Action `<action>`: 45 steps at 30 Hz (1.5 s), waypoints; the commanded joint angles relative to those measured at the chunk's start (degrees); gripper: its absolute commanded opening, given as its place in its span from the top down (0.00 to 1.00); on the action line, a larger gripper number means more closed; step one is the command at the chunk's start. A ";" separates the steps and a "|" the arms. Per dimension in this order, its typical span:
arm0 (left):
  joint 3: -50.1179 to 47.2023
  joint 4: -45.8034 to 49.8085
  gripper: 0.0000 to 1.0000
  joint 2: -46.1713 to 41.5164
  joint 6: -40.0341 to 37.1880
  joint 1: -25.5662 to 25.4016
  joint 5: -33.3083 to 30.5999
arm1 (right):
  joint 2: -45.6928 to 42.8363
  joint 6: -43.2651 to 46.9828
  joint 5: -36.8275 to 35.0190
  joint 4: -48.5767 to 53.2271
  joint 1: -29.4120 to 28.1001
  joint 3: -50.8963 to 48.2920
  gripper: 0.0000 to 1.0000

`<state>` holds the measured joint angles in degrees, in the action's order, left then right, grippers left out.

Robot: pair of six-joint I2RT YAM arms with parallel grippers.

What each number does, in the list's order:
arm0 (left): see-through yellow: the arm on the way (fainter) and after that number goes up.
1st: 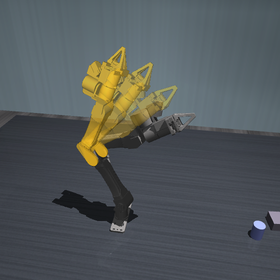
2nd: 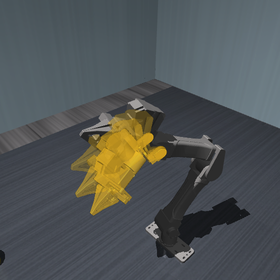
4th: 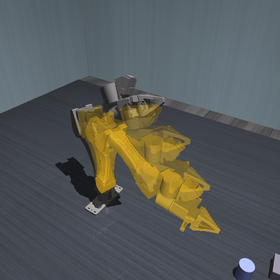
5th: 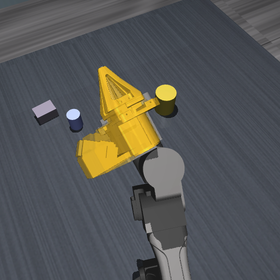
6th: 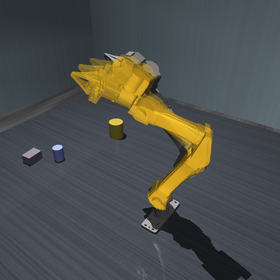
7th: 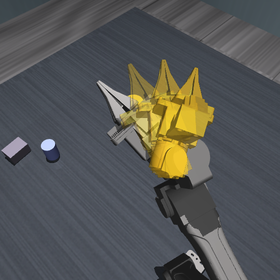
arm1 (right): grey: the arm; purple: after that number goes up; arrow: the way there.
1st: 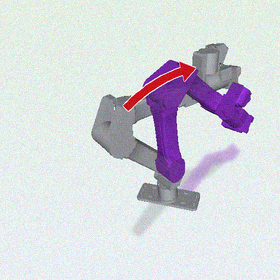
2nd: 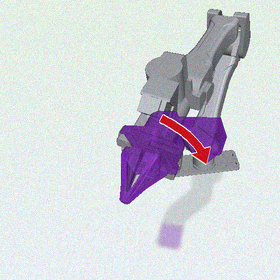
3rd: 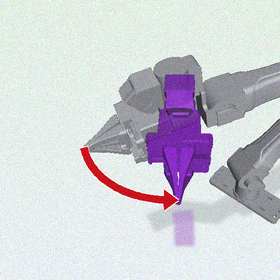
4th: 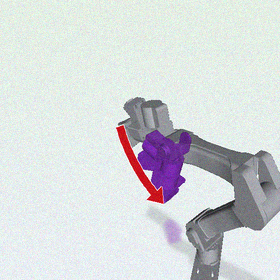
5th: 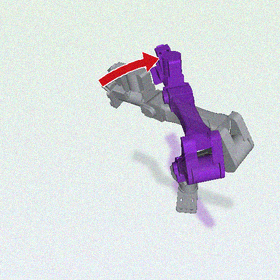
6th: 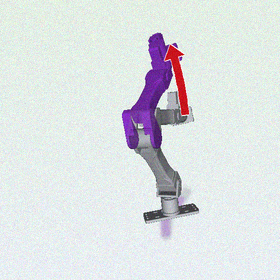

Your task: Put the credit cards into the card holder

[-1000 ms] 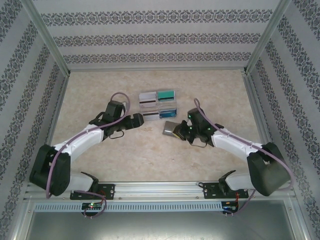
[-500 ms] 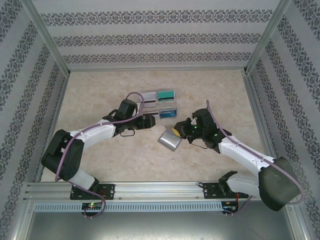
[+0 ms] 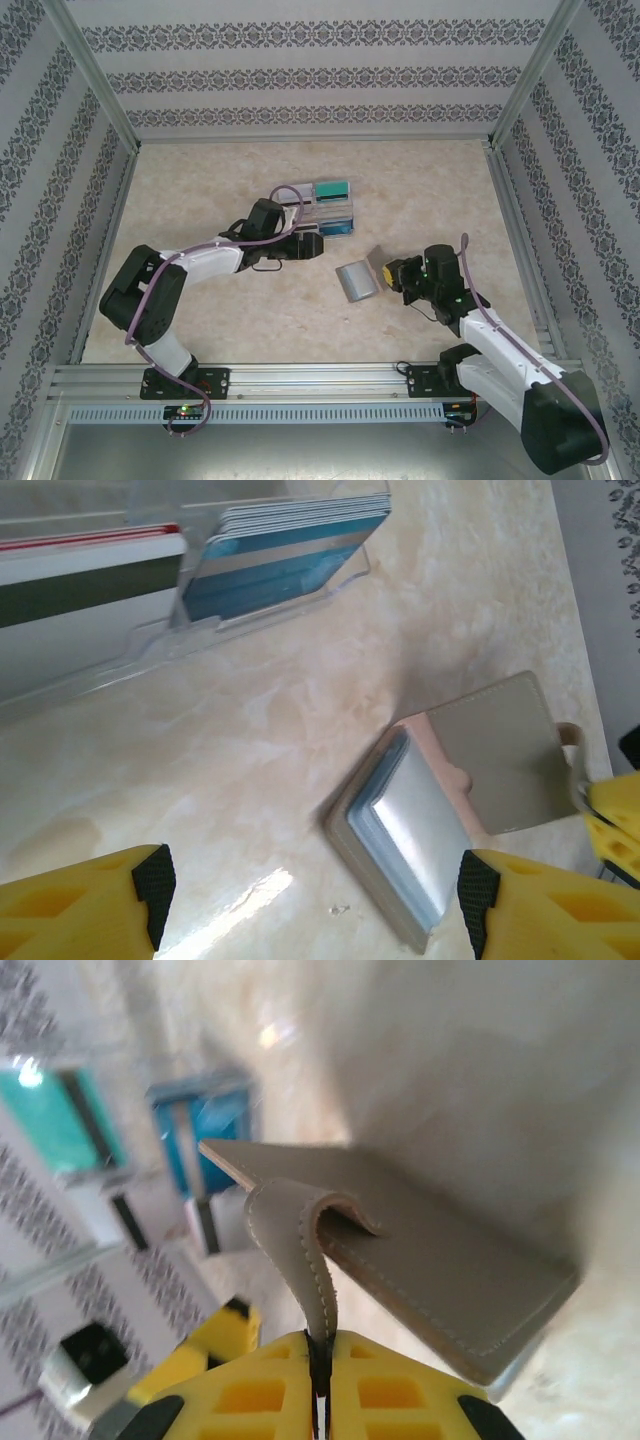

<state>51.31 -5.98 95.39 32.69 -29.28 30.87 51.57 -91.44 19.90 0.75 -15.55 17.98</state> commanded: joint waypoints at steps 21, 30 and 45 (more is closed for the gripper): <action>8.18 4.92 0.22 4.19 -1.97 -1.54 -1.13 | 16.46 55.97 -9.88 46.26 10.81 32.97 0.35; 13.96 5.61 0.27 9.60 -1.16 -2.29 2.48 | 21.62 67.53 -11.91 55.95 -4.34 48.18 0.44; 4.85 -1.16 0.28 6.90 10.66 2.82 -3.12 | 36.23 65.56 -1.16 43.21 -15.39 43.70 0.63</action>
<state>55.96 -5.56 104.79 41.32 -26.55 28.75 86.08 -25.67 15.77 47.42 -31.44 60.80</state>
